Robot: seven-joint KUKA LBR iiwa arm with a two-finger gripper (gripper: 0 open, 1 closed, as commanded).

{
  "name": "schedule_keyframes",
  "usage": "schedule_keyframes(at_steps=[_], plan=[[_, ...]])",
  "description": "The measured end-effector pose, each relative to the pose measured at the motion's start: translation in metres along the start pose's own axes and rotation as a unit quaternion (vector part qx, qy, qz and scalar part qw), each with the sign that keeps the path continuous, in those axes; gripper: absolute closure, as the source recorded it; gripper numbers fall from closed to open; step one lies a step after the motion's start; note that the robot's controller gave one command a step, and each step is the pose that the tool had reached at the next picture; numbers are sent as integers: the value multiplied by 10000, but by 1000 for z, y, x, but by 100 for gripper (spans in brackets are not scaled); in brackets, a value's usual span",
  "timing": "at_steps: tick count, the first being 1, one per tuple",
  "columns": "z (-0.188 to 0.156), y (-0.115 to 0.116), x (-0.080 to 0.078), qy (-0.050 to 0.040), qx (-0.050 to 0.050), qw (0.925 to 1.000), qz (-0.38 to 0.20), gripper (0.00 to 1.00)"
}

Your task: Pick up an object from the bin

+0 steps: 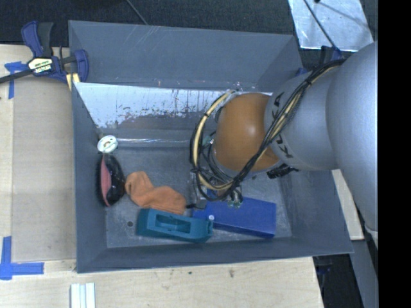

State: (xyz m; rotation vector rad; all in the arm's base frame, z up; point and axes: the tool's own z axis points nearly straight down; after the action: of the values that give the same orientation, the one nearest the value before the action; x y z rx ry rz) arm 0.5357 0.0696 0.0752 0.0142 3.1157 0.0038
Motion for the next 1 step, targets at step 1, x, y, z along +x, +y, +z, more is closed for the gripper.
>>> schedule_keyframes(at_steps=[1], plan=[[0, 0, 0, 8, 2, 10000, 4, 0]])
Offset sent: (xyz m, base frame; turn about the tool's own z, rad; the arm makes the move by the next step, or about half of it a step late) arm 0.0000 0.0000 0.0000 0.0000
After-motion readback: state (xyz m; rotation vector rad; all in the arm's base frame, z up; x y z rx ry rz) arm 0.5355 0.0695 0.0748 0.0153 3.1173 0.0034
